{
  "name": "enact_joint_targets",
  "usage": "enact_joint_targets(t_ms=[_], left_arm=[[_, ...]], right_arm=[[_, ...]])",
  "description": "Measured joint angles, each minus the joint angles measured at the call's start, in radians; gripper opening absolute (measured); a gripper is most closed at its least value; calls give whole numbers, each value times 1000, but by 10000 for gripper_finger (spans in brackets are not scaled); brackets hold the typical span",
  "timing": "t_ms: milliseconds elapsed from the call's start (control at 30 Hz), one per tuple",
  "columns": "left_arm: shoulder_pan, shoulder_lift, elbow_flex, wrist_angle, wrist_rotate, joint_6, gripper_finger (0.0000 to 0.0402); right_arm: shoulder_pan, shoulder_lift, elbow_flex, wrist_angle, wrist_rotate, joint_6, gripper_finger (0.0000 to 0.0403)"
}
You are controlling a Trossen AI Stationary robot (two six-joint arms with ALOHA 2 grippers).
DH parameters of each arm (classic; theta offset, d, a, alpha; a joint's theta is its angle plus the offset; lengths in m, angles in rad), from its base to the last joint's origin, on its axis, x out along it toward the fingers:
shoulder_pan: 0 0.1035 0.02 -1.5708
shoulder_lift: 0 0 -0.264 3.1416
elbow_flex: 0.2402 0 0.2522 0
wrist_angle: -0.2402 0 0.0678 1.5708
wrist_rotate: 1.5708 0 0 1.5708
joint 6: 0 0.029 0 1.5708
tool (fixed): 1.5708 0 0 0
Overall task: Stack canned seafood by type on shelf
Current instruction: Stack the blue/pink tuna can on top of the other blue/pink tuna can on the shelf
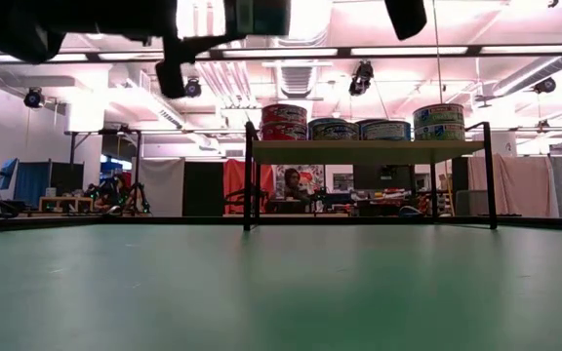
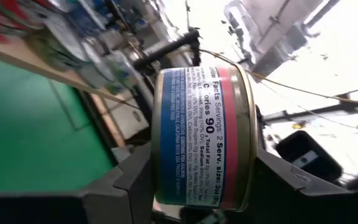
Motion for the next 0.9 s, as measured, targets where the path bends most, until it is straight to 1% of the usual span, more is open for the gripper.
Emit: enact_joint_targets(t_ms=[133, 233, 333, 533, 633, 767, 900], left_arm=[[0, 0, 32, 1, 47, 15, 179], [0, 0, 36, -7, 46, 20, 179], [0, 0, 40, -5, 44, 19, 179], [1, 0, 40, -5, 44, -23, 179], [2, 0, 40, -5, 44, -38, 179], [3, 0, 40, -4, 43, -50, 179], [3, 0, 41, -3, 43, -52, 179]], right_arm=[[-1, 0, 28, -57, 0, 1, 17], [-1, 0, 38, -54, 3, -7, 39], [-1, 0, 40, -57, 20, -45, 81], [-8, 1, 32, -57, 23, -119, 191], [-8, 1, 32, -51, 28, -142, 235], [-21, 14, 35, 5, 31, -172, 274], [-53, 21, 40, 6, 22, -172, 290]])
